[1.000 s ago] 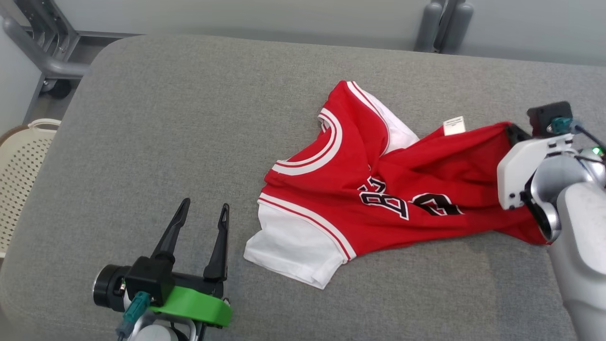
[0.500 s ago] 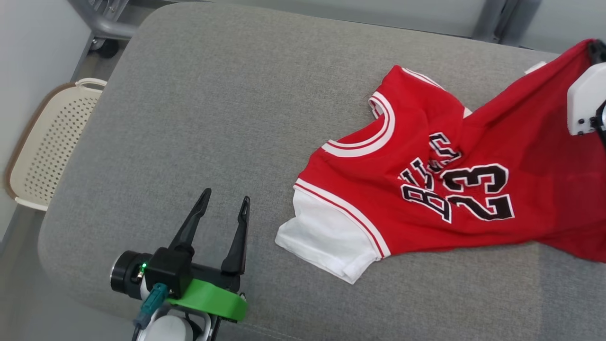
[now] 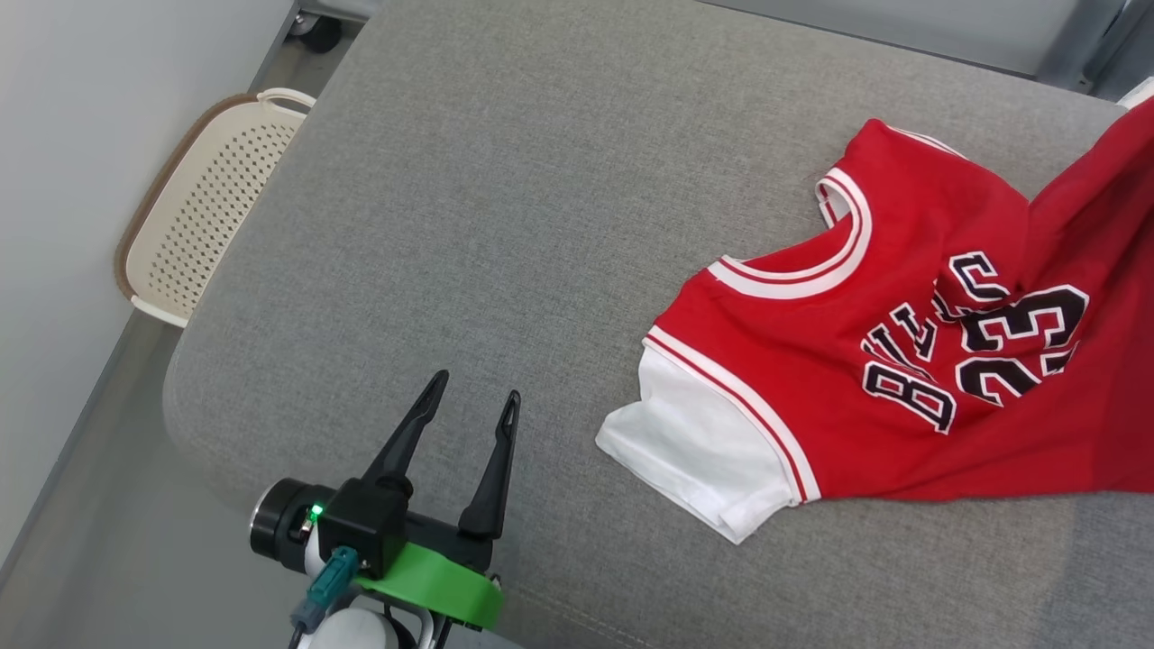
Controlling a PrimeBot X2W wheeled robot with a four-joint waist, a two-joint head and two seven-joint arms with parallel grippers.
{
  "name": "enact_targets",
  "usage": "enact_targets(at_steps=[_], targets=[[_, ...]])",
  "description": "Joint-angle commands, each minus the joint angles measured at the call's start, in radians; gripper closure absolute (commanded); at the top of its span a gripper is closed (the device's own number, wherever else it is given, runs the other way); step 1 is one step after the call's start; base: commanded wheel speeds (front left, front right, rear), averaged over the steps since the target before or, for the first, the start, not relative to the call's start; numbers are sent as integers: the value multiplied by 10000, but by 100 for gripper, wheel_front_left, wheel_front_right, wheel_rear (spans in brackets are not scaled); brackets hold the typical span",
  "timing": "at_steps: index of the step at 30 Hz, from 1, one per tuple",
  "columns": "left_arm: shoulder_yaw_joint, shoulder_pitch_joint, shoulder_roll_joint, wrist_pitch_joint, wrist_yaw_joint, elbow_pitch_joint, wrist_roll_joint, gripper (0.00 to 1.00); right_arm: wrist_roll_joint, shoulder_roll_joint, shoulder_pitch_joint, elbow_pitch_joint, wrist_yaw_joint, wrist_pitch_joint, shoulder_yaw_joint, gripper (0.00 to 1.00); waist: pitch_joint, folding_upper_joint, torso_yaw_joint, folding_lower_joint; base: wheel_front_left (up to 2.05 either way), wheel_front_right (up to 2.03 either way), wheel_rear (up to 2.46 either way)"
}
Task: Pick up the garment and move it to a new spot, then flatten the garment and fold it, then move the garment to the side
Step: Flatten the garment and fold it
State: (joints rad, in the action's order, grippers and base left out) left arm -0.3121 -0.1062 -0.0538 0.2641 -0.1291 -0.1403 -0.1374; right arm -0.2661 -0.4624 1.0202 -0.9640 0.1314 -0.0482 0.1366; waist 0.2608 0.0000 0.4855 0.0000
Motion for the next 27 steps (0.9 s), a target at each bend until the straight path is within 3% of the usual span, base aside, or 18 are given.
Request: enact_targets(at_steps=[1, 10, 15, 22, 27], targets=[[-31, -122, -29, 7, -18, 50, -48, 0, -207, 93, 184, -177, -15, -127, 55, 0, 235, 0, 222, 0, 0, 0, 0], [257, -322, 8, 7, 20, 219, -10, 0, 15, 733, 329, -655, -15, 324, -468, 0, 385, 0, -238, 0, 0, 0, 0], [539, -244, 17, 7, 60, 269, 66, 0, 624, 736, -398, -683, -15, 1100, -1377, 0, 76, 0, -958, 0, 0, 0, 0], [1016, -54, 15, 7, 69, 252, 211, 0, 1723, 342, -1964, 211, -17, 1968, -2100, 0, -414, 0, -2019, 0, 0, 0, 0], [1313, 88, 17, 7, 78, 53, 83, 0, 2505, 192, -3385, 1325, -15, 2008, -2003, 0, -778, 0, -2530, 0, 0, 0, 0]])
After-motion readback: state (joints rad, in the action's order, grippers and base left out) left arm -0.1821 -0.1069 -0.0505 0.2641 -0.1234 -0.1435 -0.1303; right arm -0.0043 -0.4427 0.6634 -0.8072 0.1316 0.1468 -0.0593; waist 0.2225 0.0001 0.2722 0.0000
